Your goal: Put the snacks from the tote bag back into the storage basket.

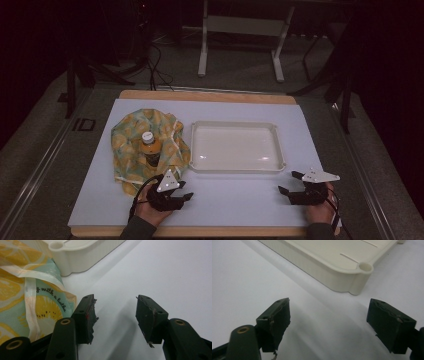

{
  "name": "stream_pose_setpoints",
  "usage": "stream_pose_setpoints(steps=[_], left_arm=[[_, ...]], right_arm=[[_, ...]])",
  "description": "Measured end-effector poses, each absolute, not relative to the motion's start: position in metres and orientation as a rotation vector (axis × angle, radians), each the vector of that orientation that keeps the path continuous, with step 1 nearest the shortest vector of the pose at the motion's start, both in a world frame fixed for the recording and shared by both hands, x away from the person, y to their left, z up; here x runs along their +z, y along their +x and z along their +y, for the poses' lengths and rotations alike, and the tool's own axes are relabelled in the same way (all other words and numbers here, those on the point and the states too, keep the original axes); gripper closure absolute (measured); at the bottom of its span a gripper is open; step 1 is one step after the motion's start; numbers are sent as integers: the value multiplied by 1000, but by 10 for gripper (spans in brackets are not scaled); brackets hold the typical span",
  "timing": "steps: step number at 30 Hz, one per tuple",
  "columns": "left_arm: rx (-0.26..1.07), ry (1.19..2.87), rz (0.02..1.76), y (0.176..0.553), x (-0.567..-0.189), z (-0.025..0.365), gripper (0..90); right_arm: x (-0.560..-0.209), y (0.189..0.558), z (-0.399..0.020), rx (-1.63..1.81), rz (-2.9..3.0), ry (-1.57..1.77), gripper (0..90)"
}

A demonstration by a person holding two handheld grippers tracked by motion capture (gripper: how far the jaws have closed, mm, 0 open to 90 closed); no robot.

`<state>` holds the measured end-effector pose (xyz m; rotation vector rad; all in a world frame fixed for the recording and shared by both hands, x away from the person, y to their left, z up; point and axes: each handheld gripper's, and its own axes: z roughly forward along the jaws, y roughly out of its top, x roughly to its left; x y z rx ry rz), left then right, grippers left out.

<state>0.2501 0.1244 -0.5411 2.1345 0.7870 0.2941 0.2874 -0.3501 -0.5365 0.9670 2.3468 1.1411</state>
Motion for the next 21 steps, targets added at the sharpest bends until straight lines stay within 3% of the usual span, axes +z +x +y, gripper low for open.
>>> stream_pose_setpoints(steps=[21], left_arm=[[296, 2184, 770, 250, -540, 120, 496]], right_arm=[[-535, 288, -355, 1175, 2297, 1029, 158]])
